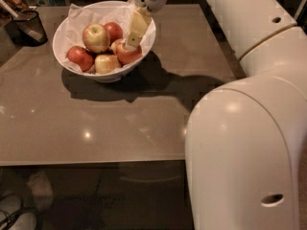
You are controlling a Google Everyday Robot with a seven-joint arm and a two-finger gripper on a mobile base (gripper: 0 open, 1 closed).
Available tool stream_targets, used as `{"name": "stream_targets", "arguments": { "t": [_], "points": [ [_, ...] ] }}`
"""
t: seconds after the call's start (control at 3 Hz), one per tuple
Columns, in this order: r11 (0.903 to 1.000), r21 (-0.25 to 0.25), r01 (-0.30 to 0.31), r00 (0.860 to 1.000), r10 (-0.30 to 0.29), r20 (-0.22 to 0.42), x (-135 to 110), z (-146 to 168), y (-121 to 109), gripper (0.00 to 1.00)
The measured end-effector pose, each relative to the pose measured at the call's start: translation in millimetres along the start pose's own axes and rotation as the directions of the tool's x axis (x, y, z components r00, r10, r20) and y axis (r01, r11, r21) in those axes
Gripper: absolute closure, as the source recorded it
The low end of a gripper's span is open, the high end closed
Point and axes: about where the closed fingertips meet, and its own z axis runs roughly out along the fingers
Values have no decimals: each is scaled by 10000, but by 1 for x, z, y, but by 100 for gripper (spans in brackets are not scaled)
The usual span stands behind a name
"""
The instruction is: Pick apple from white bowl
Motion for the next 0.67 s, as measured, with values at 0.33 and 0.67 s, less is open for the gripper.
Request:
{"name": "stream_targets", "arguments": {
  "t": [0.33,0.67],
  "points": [
    [9980,-188,-608,9981,610,103,-2,6,5,21],
    [9905,-369,-1326,9911,1329,79,-9,14,17,21]
  ]
}}
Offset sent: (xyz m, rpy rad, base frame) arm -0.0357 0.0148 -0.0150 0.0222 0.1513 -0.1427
